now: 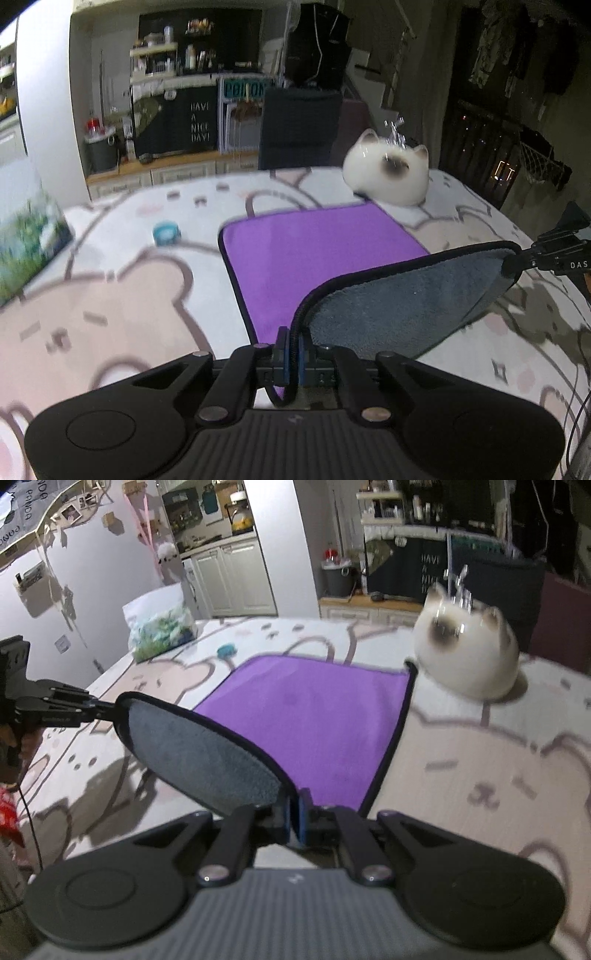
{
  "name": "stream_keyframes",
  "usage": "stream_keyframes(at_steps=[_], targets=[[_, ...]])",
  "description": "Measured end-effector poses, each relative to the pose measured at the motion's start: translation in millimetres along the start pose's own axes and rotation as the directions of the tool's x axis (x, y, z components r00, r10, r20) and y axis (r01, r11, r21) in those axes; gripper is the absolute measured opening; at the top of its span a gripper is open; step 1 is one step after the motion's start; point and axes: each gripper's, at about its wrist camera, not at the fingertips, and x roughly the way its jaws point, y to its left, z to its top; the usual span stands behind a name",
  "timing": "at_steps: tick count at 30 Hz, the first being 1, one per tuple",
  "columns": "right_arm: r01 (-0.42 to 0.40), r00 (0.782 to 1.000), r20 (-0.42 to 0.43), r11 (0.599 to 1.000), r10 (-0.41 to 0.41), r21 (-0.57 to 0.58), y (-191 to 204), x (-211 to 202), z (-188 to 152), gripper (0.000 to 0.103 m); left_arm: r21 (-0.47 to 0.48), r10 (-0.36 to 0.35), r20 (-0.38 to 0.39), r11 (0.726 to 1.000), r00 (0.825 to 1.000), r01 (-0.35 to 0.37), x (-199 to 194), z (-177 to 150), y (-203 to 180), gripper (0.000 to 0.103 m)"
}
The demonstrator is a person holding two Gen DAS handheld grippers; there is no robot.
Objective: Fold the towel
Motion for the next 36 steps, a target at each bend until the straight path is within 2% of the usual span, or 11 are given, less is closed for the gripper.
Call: stream_keyframes(at_steps=[10,15,21,36], targets=[[0.048,0.997,0.057,0.999,-0.046,-0.026,-23.0,7.4,66.6,0.005,0.048,0.038,0.048,0.998,0.998,-0.04,19.3,67.4,12.7,0.005],[0.062,0.996,0.06,0.998,-0.061,-0.024,-33.3,25.7,95.3,0.005,0.095,0.105,0.035,0.99,0.994,-0.108,43.5,92.9,20.3,0.006],[0.088,0.995,0.04,0.996,-0.088,0.003,-50.6,56.2,115.3,0.005,0.074,0.131,0.008,0.989,0.991,-0.131,81.0,117.5,32.9,0.006],[0.134,0.991,-0.036,0.987,-0.131,0.092,-87.9,131.9,140.7,0.006,0.016,0.161,-0.102,0.987,0.982,-0.161,154.9,138.6,59.1,0.006]])
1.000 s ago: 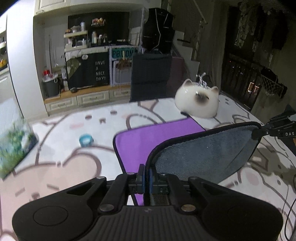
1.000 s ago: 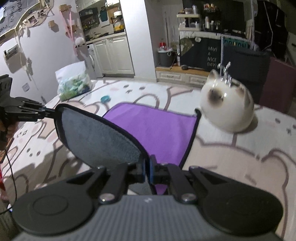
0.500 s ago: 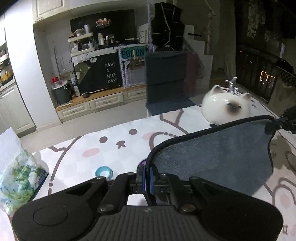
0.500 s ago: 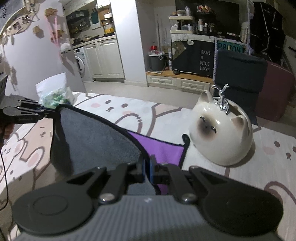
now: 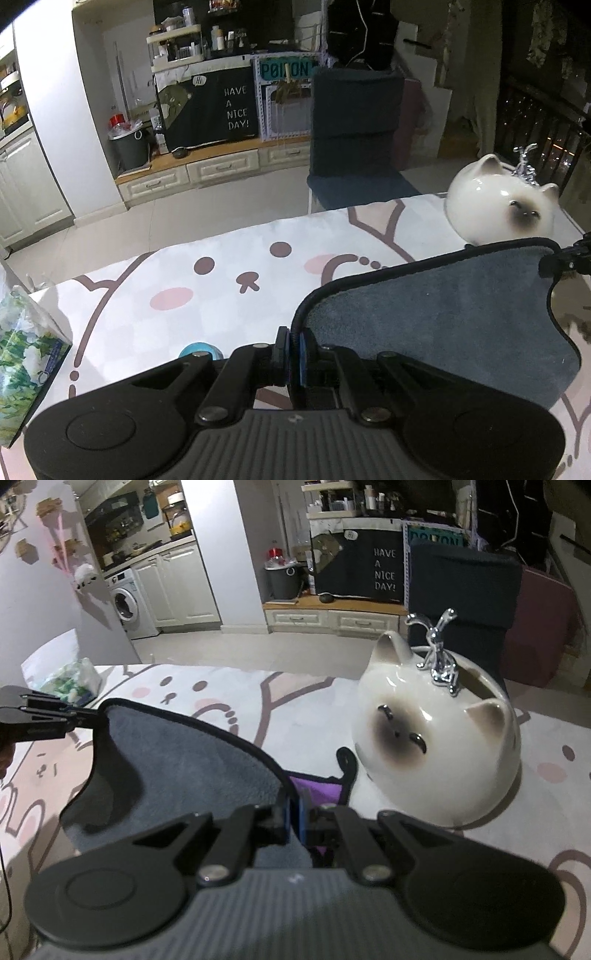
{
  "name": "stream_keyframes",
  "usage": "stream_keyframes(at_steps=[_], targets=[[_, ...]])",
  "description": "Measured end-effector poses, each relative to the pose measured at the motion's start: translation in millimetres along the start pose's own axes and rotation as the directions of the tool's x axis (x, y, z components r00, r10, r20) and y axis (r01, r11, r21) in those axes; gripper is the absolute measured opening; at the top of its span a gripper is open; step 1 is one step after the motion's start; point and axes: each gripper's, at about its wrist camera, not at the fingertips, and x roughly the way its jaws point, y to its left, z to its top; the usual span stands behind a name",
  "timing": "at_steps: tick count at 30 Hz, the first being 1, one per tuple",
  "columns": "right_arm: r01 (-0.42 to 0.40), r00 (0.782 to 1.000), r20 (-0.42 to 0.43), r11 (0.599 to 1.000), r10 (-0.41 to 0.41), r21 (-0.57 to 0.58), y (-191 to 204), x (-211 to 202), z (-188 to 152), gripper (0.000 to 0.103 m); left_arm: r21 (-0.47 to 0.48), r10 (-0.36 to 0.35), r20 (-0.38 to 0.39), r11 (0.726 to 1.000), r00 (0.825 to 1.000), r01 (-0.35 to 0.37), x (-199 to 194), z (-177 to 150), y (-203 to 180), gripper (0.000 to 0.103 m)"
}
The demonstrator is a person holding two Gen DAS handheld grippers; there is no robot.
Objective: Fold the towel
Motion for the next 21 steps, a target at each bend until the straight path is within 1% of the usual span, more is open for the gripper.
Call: stream_keyframes(at_steps=[4,5,7,8,9,10,11,12,13,14,15,16,18,21], targets=[[0.015,1.0,-0.013,1.0,-0.015,0.007,-2.3,16.1,4.3,0.006,-0.006,0.012,-0.017,1.0,1.0,-0.012,12.7,2.0,-1.6,0.007],[0.018,1.0,-0.017,1.0,-0.018,0.009,-2.7,19.4,4.2,0.007,-0.014,0.018,-0.017,1.0,1.0,-0.018,15.3,1.4,-1.6,0.009],[0.026,0.999,-0.021,0.999,-0.026,0.019,-3.4,26.8,4.2,0.009,-0.035,0.023,-0.013,0.999,1.0,-0.024,18.8,-0.5,-0.6,0.01],[0.029,0.999,-0.02,0.999,-0.028,0.023,-4.3,29.6,4.0,0.011,-0.052,0.027,-0.015,0.998,1.0,-0.028,20.3,-1.6,-0.1,0.019],[0.027,0.999,-0.019,0.999,-0.027,0.032,-5.1,31.7,3.7,0.026,-0.075,0.03,-0.018,0.997,0.999,-0.032,21.5,-2.6,0.6,0.041],[0.022,1.0,-0.02,0.999,-0.021,0.043,-5.4,32.6,2.8,0.048,-0.1,0.032,-0.018,0.994,0.999,-0.033,21.8,-4.0,1.1,0.051],[0.02,1.0,-0.016,0.998,-0.019,0.052,-5.5,33.0,1.8,0.059,-0.116,0.029,-0.016,0.993,0.999,-0.031,21.9,-5.1,0.6,0.065],[0.023,1.0,-0.002,0.998,-0.023,0.055,-3.6,32.3,-0.3,0.075,-0.125,0.029,-0.02,0.992,0.999,-0.032,21.3,-6.2,-0.7,0.075],[0.026,1.0,0.005,0.998,-0.026,0.052,-2.2,31.1,-1.6,0.087,-0.13,0.036,-0.03,0.991,0.999,-0.04,20.9,-6.7,-2.5,0.082],[0.031,0.999,0.007,0.998,-0.031,0.053,-0.5,31.0,-3.1,0.093,-0.135,0.045,-0.038,0.99,0.998,-0.05,20.6,-6.8,-4.2,0.094],[0.035,0.999,0.009,0.998,-0.035,0.06,1.6,30.7,-4.0,0.1,-0.14,0.05,-0.039,0.989,0.998,-0.055,19.1,-7.1,-6.1,0.101],[0.033,0.999,0.015,0.997,-0.034,0.068,3.2,30.0,-5.1,0.103,-0.143,0.049,-0.038,0.988,0.998,-0.054,17.5,-6.9,-7.7,0.102],[0.027,0.999,0.025,0.996,-0.029,0.086,7.3,28.7,-7.8,0.102,-0.159,0.044,-0.047,0.986,0.998,-0.051,14.6,-7.4,-10.2,0.103],[0.046,0.998,0.029,0.993,-0.05,0.106,15.1,27.2,-11.6,0.103,-0.171,0.038,-0.06,0.984,0.997,-0.048,9.9,-10.5,-15.1,0.103]])
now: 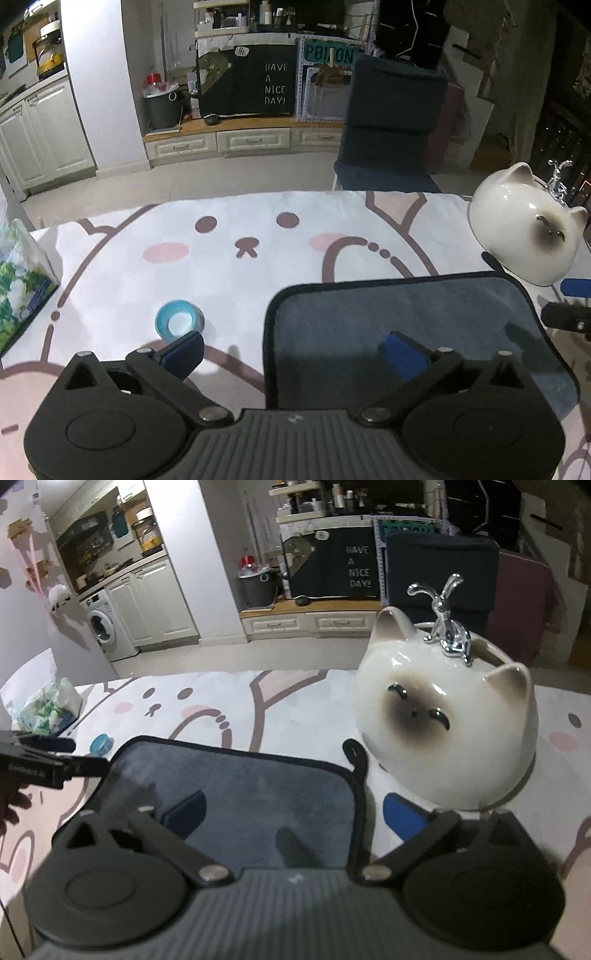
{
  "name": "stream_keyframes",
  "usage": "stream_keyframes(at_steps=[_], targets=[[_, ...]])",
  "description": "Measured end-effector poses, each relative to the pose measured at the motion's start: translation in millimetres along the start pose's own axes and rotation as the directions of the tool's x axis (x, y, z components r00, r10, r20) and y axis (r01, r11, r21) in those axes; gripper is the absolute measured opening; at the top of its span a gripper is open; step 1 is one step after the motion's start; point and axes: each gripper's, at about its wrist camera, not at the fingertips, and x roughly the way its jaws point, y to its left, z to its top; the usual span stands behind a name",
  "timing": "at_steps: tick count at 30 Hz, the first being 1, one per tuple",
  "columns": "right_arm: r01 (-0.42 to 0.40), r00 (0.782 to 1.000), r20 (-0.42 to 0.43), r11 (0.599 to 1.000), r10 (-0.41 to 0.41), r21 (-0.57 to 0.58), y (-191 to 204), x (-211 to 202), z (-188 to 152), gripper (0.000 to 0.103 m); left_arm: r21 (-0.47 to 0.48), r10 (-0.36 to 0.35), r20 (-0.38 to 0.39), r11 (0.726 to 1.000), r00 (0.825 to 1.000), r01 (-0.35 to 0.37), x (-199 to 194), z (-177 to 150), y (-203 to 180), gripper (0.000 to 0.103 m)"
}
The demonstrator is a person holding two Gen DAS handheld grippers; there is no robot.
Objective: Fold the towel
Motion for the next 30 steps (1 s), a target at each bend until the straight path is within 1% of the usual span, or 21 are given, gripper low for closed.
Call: stream_keyframes(at_steps=[4,8,16,22,30], targets=[[0.0,1.0,-0.016,1.0,0.0,0.005,9.8,-2.0,-3.5,0.103,0.0,-0.001,-0.018,1.0,1.0,0.001,-6.7,-4.6,-5.2,0.103],[0.018,1.0,-0.017,1.0,-0.018,0.01,15.2,-13.0,-7.0,0.103,0.001,0.004,-0.02,1.0,1.0,-0.004,-13.0,-6.1,-11.1,0.103],[0.025,1.0,-0.005,0.999,-0.025,0.027,20.2,-36.1,-10.7,0.103,0.003,0.004,0.0,1.0,1.0,-0.004,-34.2,-9.4,-19.9,0.103],[0.038,0.999,0.013,0.999,-0.038,0.005,28.7,-57.1,-14.2,0.103,0.007,0.003,0.018,1.0,1.0,-0.004,-52.3,-12.6,-24.8,0.103],[0.042,0.998,0.039,0.999,-0.042,0.008,36.6,-86.3,-19.8,0.103,0.002,-0.004,0.046,1.0,0.999,0.004,-80.7,-18.2,-33.0,0.103]])
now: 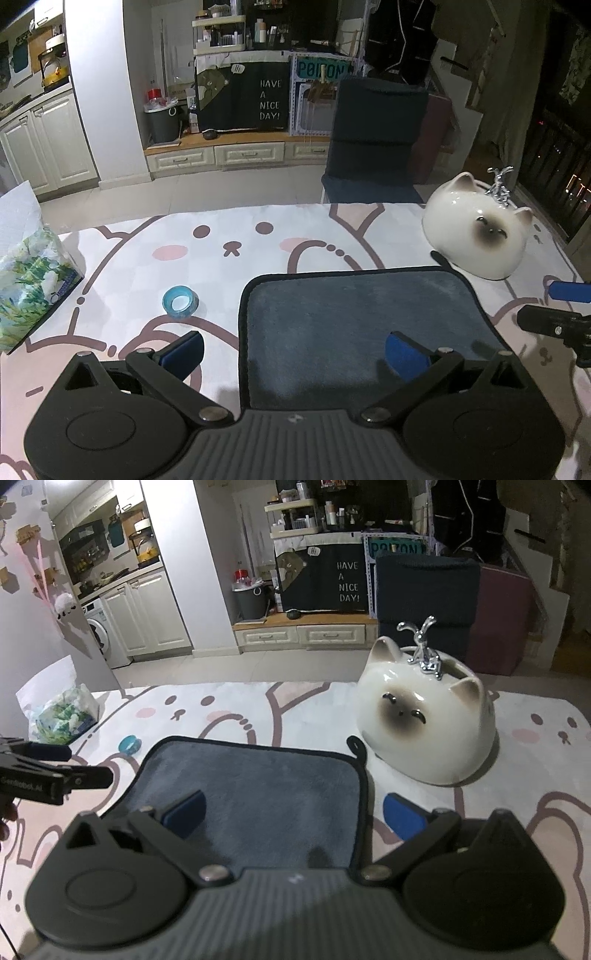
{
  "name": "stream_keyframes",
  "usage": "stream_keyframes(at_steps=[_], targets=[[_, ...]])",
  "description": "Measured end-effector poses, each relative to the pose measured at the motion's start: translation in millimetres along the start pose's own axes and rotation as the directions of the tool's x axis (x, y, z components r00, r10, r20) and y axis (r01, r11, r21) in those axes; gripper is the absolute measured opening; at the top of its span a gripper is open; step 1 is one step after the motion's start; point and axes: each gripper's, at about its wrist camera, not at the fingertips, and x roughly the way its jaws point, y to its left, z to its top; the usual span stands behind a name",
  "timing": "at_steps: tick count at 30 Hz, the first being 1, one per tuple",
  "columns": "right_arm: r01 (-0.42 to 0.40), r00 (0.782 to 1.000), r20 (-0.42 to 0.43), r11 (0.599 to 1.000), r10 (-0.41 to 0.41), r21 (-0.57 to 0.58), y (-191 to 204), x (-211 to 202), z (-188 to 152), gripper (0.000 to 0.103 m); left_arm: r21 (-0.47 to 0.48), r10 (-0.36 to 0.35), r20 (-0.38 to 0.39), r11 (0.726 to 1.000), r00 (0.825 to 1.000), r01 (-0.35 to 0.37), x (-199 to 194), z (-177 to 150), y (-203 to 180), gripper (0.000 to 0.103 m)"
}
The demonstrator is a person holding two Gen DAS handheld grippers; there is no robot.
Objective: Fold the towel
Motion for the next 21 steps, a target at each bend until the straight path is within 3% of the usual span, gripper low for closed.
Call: stream_keyframes(at_steps=[21], targets=[[-0.005,0.998,0.068,1.0,0.007,-0.019,30.3,-88.7,-32.1,0.103,-0.006,0.0,0.067,1.0,0.998,0.001,-87.2,-29.7,-13.8,0.103]])
